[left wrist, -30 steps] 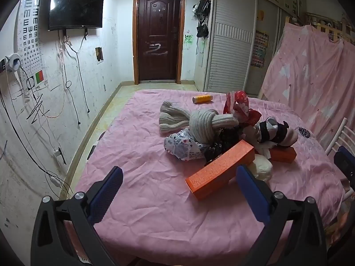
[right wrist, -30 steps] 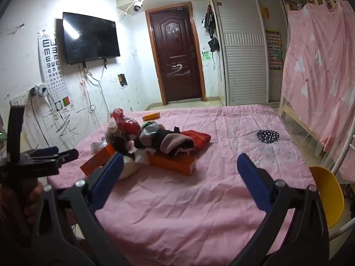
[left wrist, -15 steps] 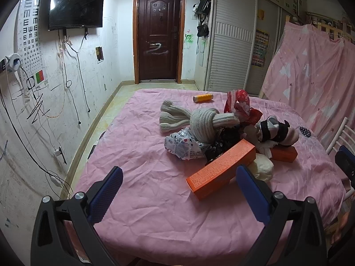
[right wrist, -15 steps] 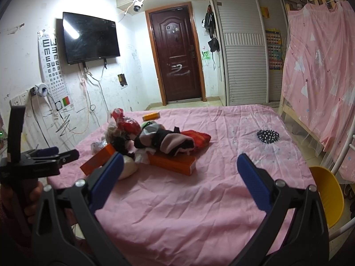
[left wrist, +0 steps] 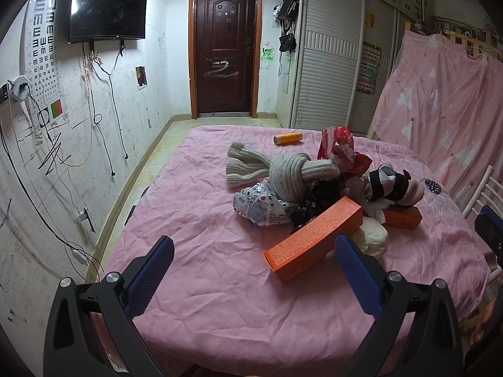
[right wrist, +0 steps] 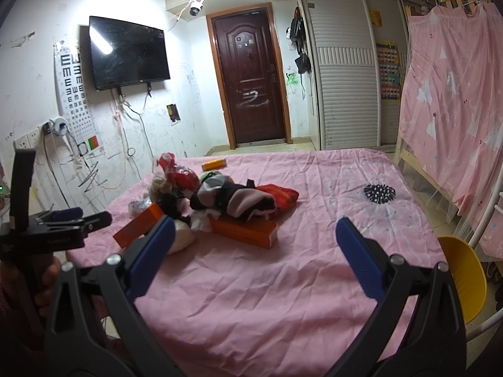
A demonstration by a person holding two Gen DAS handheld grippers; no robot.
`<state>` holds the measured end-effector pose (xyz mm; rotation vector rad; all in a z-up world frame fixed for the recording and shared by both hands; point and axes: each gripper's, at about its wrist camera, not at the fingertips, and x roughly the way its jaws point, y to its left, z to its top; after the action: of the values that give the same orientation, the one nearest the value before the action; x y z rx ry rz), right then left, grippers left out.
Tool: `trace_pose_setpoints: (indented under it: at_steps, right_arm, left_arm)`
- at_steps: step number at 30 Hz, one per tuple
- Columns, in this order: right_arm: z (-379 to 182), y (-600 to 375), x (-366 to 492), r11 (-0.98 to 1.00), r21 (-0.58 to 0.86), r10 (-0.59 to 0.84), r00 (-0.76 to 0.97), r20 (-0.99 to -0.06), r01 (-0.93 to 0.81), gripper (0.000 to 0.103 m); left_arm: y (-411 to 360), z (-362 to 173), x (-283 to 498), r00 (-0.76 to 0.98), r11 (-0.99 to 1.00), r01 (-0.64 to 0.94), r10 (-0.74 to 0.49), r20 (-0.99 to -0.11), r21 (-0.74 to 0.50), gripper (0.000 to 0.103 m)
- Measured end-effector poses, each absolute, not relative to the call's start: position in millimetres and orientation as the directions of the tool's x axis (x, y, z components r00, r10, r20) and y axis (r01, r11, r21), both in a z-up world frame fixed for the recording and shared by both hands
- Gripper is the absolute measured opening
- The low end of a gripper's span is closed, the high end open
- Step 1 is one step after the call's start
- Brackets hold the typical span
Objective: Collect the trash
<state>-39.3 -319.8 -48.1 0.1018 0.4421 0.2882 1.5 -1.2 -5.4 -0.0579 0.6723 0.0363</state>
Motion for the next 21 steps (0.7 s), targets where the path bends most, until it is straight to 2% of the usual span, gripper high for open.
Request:
trace_pose_setpoints:
  at_steps: [21]
  right_arm:
    - [-48.9, -319.0, -39.0, 0.955, 0.154, 0.295, 0.864, -0.408, -0.253, 0.099]
  left_arm:
    - [-1.0, -8.2, 1.4, 0.781, 0.998, -0.056, 0.019, -0.624, -0.039, 0.095]
